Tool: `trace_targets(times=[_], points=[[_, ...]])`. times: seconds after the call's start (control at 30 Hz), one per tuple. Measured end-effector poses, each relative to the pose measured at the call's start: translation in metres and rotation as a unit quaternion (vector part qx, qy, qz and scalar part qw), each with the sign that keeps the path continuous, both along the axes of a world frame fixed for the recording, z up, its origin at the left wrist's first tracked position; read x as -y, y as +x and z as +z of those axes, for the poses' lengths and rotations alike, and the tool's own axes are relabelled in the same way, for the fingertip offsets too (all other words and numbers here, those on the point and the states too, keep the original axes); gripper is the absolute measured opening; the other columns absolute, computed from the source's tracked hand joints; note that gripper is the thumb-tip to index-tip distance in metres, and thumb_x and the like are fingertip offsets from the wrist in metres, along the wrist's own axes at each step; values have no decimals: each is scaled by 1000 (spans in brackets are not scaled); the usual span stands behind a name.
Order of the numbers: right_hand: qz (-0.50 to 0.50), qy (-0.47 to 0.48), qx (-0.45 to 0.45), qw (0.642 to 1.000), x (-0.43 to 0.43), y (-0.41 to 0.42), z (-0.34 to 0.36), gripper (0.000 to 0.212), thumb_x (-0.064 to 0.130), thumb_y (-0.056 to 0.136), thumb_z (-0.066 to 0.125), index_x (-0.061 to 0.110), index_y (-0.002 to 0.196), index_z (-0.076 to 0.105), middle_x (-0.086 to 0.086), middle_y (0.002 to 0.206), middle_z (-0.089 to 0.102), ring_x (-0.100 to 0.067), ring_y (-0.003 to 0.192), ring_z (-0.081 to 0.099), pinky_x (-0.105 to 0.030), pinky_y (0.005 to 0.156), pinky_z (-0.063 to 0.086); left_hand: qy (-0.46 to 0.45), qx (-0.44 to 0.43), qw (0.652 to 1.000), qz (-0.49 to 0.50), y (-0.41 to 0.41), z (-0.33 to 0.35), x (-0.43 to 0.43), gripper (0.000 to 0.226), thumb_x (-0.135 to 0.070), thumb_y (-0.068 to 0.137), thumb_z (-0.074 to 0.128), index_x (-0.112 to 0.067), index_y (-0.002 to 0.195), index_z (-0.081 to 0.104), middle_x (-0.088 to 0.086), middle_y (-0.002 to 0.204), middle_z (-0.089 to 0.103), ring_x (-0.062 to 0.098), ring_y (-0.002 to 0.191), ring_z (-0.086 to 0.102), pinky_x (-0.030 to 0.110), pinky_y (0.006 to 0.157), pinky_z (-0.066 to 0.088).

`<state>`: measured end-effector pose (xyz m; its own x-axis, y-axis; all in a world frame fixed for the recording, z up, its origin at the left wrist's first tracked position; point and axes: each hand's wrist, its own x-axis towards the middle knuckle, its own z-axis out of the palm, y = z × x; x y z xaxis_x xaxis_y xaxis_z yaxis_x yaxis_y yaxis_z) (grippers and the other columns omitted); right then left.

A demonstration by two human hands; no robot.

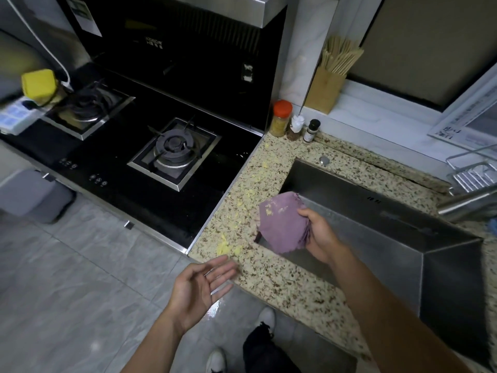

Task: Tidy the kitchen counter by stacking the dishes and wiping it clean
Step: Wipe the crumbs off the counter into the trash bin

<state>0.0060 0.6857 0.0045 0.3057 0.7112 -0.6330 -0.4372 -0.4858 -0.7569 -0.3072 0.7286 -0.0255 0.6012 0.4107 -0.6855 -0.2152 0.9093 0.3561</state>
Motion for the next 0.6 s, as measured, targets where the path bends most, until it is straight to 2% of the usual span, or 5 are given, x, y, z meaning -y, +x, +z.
trace_targets(times=[0.1,0.3,0.47,0.53,0.6], points=[[8,15,-25,1000,-3,11,7,45,43,101,50,16,137,56,-20,128,69,-40,119,63,-57,106,47,20,5,1000,-1,28,8,-6,55,-26,94,40,-2,141,57,21,141,62,34,135,57,54,122,31],[37,30,-89,995,-7,24,24,41,31,105,46,6,134,62,-20,130,68,-39,121,63,-55,108,47,82,-45,996,9,84,5,-15,47,-22,96,45,1,133,62,20,135,66,32,126,64,49,113,45],[62,47,-119,990,-7,23,38,41,31,105,45,5,130,65,-18,122,71,-36,112,68,-51,95,55,105,-24,994,-1,123,15,-21,30,-28,92,44,-2,97,60,18,99,58,30,92,60,46,90,51],[40,51,-131,989,-7,23,40,40,30,106,44,6,130,65,-16,122,71,-33,110,70,-48,90,56,91,4,996,-4,126,14,-27,33,-28,93,45,-2,109,57,19,101,58,30,93,61,42,84,55],[15,50,-134,990,-7,23,39,41,31,106,44,8,131,64,-16,126,71,-34,112,69,-48,90,55,82,28,996,2,124,9,-32,35,-21,88,54,-4,118,53,18,104,62,29,96,64,42,92,56]])
